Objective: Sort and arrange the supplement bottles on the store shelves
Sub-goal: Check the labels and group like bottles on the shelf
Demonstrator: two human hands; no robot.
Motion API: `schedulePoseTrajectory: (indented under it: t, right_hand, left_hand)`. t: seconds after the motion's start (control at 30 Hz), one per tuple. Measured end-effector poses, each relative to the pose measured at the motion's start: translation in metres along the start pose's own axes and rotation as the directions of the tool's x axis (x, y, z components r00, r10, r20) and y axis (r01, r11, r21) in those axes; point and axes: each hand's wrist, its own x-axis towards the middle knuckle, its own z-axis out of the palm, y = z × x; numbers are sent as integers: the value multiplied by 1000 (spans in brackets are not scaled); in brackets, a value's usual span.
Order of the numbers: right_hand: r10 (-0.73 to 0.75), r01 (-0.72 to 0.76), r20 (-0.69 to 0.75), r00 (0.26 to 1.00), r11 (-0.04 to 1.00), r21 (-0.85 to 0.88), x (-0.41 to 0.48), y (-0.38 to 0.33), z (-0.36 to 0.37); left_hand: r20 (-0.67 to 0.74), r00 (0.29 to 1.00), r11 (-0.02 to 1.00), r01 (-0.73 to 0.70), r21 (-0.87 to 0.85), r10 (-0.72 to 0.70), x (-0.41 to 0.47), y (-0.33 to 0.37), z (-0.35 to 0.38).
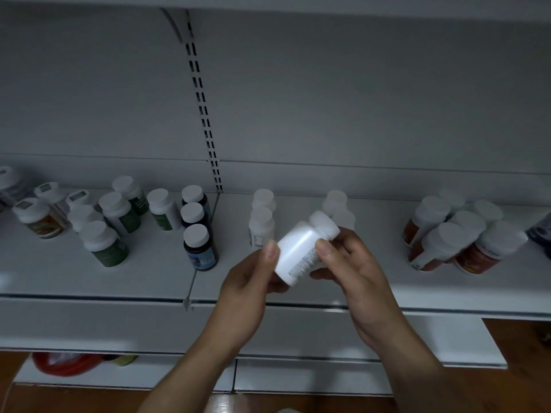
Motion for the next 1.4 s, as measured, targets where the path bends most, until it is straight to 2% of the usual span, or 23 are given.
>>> schedulePoseTrajectory:
  t: [0.17,0.27,0.4,0.6,0.77,0.93,1.0,1.07,1.17,1.23,1.33,1.4]
  right_hand:
    - [-8,8,-11,1000,998,56,2,1,3]
    - [-21,25,-57,998,998,55,4,-1,4]
    - [-40,38,-64,997,999,-27,4,-2,3]
    - [-47,44,-88,995,999,-28,7,-1,3]
    - [-91,83,-67,994,989,-120,6,-1,-1]
    - [-90,97,35,995,932,-350,0,-1,1]
    - [-104,91,-11,995,911,-402,0,1,-3]
    - [-154,68,-148,977,882,-467,2,5,-10]
    - [-284,14,-345,895,789,-614,8,9,-25]
    - [-321,-30,-370,872,719,-695,13,16,-36]
    - [-258,-128,-373,891,647,-752,18,31,-44]
    - [-247,-137,-358,900,620,-772,21,39,-43]
  left_hand:
    - [43,995,995,93,-38,-91,0,1,2]
    - [62,997,999,38,1,-38,-1,0,3]
    - [50,997,994,-62,91,58,3,-1,1]
    - [90,996,1000,-22,22,20,4,-1,0]
    - [155,987,999,-38,10,35,5,2,-1]
    - [191,981,998,-3,55,-8,9,-10,-6]
    - [148,988,993,22,112,-39,12,-22,-9]
    - [50,998,984,39,175,-48,15,-35,-10]
    - [-91,994,976,78,206,-60,19,-51,-11]
    - [-142,988,978,82,194,-54,23,-58,-13]
    - [-172,984,973,76,219,-38,34,-70,-18]
    - [-167,985,958,77,277,-31,42,-77,-21]
